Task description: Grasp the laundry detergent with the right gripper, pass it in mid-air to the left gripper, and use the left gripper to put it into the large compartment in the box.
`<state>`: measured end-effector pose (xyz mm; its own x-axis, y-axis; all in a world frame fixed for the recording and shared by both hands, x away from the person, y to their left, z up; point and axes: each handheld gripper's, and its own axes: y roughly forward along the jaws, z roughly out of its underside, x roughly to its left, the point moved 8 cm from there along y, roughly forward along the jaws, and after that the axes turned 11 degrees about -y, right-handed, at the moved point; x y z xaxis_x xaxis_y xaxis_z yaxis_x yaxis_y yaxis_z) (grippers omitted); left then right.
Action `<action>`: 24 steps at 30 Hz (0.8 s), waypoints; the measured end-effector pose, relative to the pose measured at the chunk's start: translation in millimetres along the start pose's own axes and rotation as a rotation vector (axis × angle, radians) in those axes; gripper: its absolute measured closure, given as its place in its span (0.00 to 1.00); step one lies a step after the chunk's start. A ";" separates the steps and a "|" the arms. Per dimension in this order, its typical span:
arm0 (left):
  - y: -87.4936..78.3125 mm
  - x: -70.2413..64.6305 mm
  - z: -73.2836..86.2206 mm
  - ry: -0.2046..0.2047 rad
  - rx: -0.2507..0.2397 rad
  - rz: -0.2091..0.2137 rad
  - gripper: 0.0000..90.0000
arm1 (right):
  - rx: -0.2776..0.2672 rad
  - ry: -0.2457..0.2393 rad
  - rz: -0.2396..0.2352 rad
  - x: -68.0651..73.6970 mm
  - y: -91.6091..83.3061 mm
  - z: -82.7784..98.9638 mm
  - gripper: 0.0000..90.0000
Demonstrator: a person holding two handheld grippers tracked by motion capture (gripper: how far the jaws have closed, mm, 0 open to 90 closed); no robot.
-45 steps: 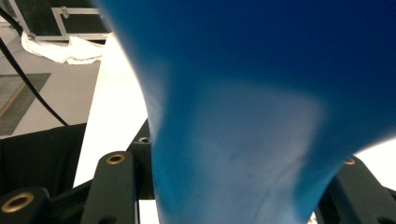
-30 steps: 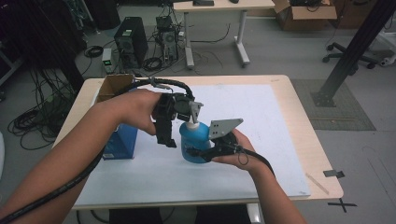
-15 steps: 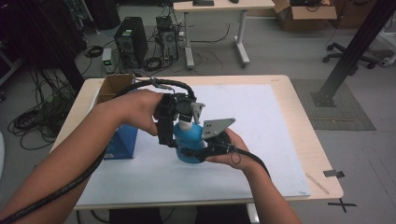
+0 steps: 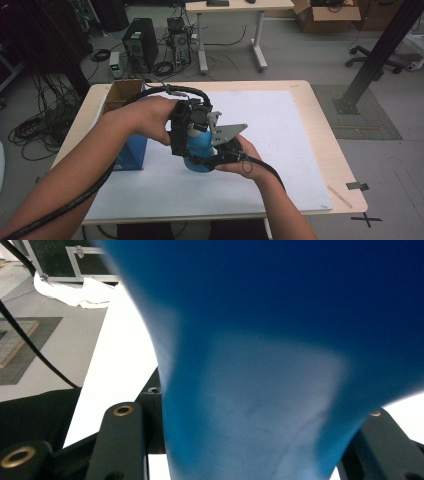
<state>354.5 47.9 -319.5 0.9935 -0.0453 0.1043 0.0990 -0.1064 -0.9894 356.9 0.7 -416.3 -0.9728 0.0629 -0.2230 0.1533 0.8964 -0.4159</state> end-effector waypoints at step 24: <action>-1.2 0.0 2.1 -0.024 0.023 -0.013 0.16 | -0.010 -0.014 0.010 -2.8 2.1 -9.9 0.50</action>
<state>354.5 50.2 -318.5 0.9932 -0.0206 0.1146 0.1125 -0.0841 -0.9901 358.1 6.7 -407.8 -0.9687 0.0659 -0.2395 0.1613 0.9002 -0.4045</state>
